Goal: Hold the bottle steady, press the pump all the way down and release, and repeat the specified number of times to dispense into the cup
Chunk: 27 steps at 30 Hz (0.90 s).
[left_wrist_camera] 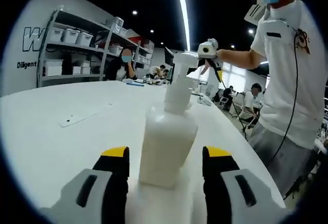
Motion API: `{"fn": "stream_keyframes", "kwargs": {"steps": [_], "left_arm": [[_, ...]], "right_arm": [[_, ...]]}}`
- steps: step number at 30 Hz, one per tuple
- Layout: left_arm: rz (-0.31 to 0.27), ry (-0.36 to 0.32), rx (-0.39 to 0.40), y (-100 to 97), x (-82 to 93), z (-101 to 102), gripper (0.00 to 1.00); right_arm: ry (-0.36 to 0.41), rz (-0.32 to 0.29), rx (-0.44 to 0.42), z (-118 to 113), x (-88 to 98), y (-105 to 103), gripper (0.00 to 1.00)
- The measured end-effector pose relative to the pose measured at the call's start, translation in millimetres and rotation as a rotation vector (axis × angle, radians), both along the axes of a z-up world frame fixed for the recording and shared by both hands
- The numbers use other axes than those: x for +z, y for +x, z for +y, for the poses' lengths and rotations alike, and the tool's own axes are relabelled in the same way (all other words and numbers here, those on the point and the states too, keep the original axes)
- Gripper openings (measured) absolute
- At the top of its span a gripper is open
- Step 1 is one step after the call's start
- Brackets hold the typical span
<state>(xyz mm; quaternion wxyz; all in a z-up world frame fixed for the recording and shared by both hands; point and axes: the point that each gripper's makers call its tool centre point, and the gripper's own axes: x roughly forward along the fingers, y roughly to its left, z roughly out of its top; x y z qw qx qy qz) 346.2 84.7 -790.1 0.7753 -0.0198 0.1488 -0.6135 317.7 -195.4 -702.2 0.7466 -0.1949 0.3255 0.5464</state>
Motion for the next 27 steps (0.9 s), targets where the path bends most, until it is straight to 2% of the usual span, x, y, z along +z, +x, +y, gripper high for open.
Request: {"fn": "stream_keyframes", "kwargs": {"steps": [1, 2, 3, 4, 5, 7, 8, 9, 10, 11, 12, 13, 14, 15, 18, 21, 23, 24, 25, 27], "left_arm": [[0.001, -0.017, -0.002, -2.3, 5.3, -2, 0.61], [0.019, -0.031, 0.003, -3.5, 8.5, -4, 0.66], [0.028, -0.027, 0.003, -6.3, 10.4, -5, 0.66], [0.004, -0.041, -0.010, -13.2, 18.4, -6, 0.64], [0.009, -0.032, -0.006, -16.4, 21.0, -5, 0.67], [0.031, -0.085, 0.016, -24.2, 39.1, -5, 0.76], [0.015, -0.125, 0.013, -28.8, 52.0, -5, 0.78], [0.027, -0.115, 0.024, -35.5, 60.3, -3, 0.82], [-0.010, -0.116, 0.055, -37.2, 71.5, -2, 0.87], [-0.027, -0.140, 0.070, -38.0, 81.8, -1, 0.89], [0.014, -0.154, 0.070, -44.2, 87.6, 1, 0.90], [0.006, -0.169, 0.092, -47.4, 96.6, 4, 0.93], [-0.003, -0.158, 0.106, -48.8, 99.4, 5, 0.95], [0.030, -0.143, 0.097, -57.8, 103.5, 5, 0.95], [0.028, -0.129, 0.107, -68.2, 120.9, 5, 0.95], [0.008, -0.114, 0.112, -77.4, 135.9, 2, 0.96], [0.001, -0.144, 0.122, -79.7, 146.4, 0, 0.95], [0.002, -0.144, 0.124, -80.2, 147.5, 0, 0.95], [-0.027, -0.118, 0.140, -79.1, 148.4, -1, 0.96], [-0.012, -0.102, 0.133, -81.6, 147.3, -5, 0.95]], "right_arm": [[0.014, -0.003, -0.001, 0, 1.0, 0, 0.99], [0.059, 0.051, -0.017, 2, 2.7, -6, 0.99], [0.094, -0.006, 0.022, 3, 8.0, -3, 0.99], [0.114, -0.072, 0.045, 3, 13.6, 2, 0.99], [0.152, -0.082, 0.051, 3, 18.8, 1, 0.99], [0.314, 0.013, -0.018, 4, 35.2, -2, 0.99], [0.323, 0.015, -0.017, 3, 35.7, -3, 0.99], [0.289, -0.005, -0.016, -8, 30.4, -1, 0.99], [0.284, 0.014, -0.044, -15, 28.9, 0, 0.99], [0.319, 0.013, -0.051, -16, 33.8, -1, 0.99], [0.346, 0.001, -0.059, -16, 38.0, 1, 0.99], [0.354, 0.003, -0.084, -20, 38.6, 3, 1.00], [0.357, 0.002, -0.084, -23, 39.5, 1, 1.00], [0.366, -0.010, -0.086, -25, 42.4, 1, 1.00], [0.433, -0.034, -0.133, -32, 57.3, 5, 0.99], [0.431, -0.042, -0.141, -39, 59.4, 1, 0.99], [0.440, -0.044, -0.148, -41, 60.9, 0, 0.99], [0.441, -0.055, -0.156, -44, 61.1, -1, 0.99], [0.445, -0.064, -0.159, -44, 61.9, 0, 0.99], [0.453, -0.054, -0.159, -46, 60.4, -3, 0.96]]}}
